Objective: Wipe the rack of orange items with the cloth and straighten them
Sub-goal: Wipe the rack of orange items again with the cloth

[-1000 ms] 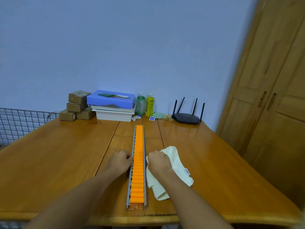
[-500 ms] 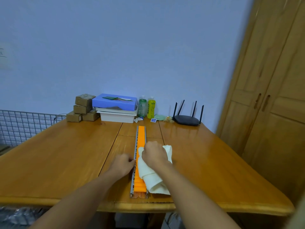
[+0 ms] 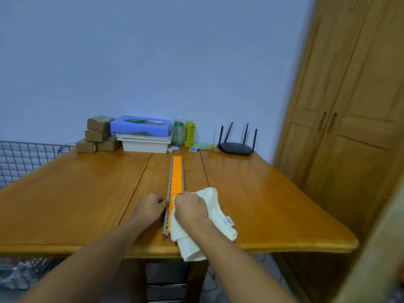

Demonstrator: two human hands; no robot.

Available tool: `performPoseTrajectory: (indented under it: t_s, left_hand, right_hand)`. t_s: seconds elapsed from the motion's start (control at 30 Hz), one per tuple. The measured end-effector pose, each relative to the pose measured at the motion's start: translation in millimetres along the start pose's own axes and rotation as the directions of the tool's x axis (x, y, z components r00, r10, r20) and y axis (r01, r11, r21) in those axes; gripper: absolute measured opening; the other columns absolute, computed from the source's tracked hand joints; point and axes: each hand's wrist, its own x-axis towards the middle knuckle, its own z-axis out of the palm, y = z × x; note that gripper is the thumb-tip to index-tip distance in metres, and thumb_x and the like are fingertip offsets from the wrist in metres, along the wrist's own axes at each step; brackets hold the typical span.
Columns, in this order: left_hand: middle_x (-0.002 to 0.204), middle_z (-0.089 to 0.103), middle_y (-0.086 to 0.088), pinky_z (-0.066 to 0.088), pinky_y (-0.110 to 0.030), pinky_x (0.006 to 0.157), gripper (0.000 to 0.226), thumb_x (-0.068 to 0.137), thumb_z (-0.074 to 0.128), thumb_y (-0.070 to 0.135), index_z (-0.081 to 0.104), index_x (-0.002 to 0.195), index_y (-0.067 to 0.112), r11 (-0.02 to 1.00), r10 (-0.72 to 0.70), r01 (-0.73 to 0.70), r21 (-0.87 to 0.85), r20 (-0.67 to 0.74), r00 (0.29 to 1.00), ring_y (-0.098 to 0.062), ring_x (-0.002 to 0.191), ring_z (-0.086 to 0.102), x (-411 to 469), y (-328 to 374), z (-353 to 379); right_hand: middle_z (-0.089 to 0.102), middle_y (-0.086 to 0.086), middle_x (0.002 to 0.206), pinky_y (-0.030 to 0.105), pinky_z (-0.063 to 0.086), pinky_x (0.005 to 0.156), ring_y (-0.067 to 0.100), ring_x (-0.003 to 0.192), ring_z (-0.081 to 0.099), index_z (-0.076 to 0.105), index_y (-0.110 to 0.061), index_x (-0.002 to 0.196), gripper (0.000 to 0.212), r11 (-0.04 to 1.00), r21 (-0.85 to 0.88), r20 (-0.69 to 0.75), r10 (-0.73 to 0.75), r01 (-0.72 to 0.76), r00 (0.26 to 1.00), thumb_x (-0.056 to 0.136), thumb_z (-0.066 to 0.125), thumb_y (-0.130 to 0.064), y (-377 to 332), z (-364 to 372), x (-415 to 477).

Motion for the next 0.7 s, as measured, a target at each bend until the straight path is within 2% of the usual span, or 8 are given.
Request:
performPoseTrajectory:
  t_s: [0.2, 0.33, 0.53, 0.63, 0.7]
  left_hand:
    - [0.069, 0.066, 0.000, 0.043, -0.024, 0.055, 0.032, 0.103, 0.056, 0.036, 0.071, 0.082, 0.018, 1.000, 0.001, -0.001, 0.016, -0.009, 1.000, -0.012, 0.061, 0.060, -5.9, 5.1, 0.3]
    - [0.076, 0.071, -0.004, 0.058, -0.035, 0.067, 0.029, 0.103, 0.056, 0.037, 0.071, 0.083, 0.021, 1.000, -0.018, 0.018, -0.019, 0.006, 1.000, -0.021, 0.073, 0.071, -7.2, 4.7, -0.1]
    - [0.081, 0.072, -0.009, 0.051, -0.031, 0.064, 0.028, 0.103, 0.057, 0.034, 0.072, 0.086, 0.018, 1.000, -0.007, 0.007, -0.008, 0.005, 1.000, -0.016, 0.069, 0.065, -5.3, 2.9, -1.9]
    - [0.075, 0.068, -0.008, 0.044, -0.027, 0.059, 0.028, 0.102, 0.058, 0.033, 0.072, 0.086, 0.016, 1.000, 0.002, -0.002, 0.006, 0.007, 1.000, -0.012, 0.063, 0.057, -3.8, 2.5, -3.2]
    - [0.074, 0.067, -0.008, 0.043, -0.027, 0.059, 0.028, 0.102, 0.060, 0.033, 0.073, 0.086, 0.014, 1.000, 0.002, -0.002, 0.001, 0.009, 1.000, -0.012, 0.063, 0.056, -1.3, 2.6, -4.1]
  right_hand:
    - [0.064, 0.013, 0.101, 0.034, 0.043, 0.065, 0.029, 0.091, 0.064, 0.066, -0.007, 0.104, 0.014, 0.999, -0.044, 0.071, 0.025, -0.022, 0.997, 0.094, 0.057, -0.002, 26.7, 0.4, -11.5]
    - [0.051, 0.010, 0.087, 0.033, 0.042, 0.064, 0.026, 0.078, 0.058, 0.066, -0.007, 0.098, 0.012, 0.997, -0.078, 0.087, 0.034, -0.027, 0.996, 0.093, 0.057, -0.002, 40.9, 9.5, -15.8]
    - [0.054, 0.011, 0.089, 0.032, 0.042, 0.063, 0.025, 0.072, 0.052, 0.065, -0.009, 0.095, 0.013, 0.995, -0.094, 0.090, 0.048, -0.039, 0.995, 0.092, 0.055, 0.000, 46.9, 12.2, -11.5]
    - [0.049, 0.008, 0.087, 0.030, 0.039, 0.056, 0.024, 0.071, 0.050, 0.053, -0.014, 0.084, 0.017, 0.992, -0.116, 0.084, 0.062, -0.052, 0.995, 0.091, 0.053, 0.001, 53.5, 13.0, -9.8]
    - [0.050, 0.008, 0.088, 0.029, 0.036, 0.054, 0.025, 0.072, 0.052, 0.052, -0.015, 0.085, 0.018, 0.990, -0.126, 0.077, 0.077, -0.066, 0.994, 0.091, 0.052, 0.002, 58.8, 13.1, -8.4]
